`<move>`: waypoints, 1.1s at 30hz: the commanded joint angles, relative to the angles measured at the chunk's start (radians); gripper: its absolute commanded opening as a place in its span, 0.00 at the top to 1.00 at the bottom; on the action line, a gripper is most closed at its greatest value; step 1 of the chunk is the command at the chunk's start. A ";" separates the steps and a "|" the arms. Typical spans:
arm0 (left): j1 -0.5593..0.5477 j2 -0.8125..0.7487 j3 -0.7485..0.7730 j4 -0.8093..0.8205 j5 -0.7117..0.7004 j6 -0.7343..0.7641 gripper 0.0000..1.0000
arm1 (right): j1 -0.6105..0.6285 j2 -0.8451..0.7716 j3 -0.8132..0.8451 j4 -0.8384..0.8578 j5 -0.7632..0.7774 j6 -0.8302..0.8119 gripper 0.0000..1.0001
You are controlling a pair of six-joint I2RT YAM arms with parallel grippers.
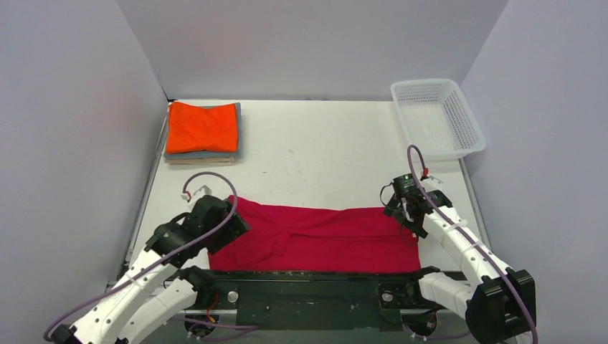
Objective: Fold and stack the t-shirts
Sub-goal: Fold the other side of the tshirt into a rectangle, then rotate the tshirt 90 degrees
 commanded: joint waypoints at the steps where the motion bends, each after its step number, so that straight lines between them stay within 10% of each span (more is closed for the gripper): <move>1: -0.004 0.187 0.008 0.350 0.059 0.114 0.14 | 0.028 0.049 0.021 0.183 -0.234 -0.108 0.19; 11: 0.108 0.701 0.001 0.741 0.027 0.144 0.12 | 0.032 0.378 0.022 0.425 -0.333 -0.107 0.19; 23: 0.254 0.945 0.041 0.766 0.057 0.137 0.12 | -0.144 0.328 -0.101 0.471 -0.444 -0.170 0.19; 33: 0.243 1.437 0.816 0.715 0.129 0.284 0.12 | -0.109 0.198 -0.140 0.330 -0.539 -0.204 0.19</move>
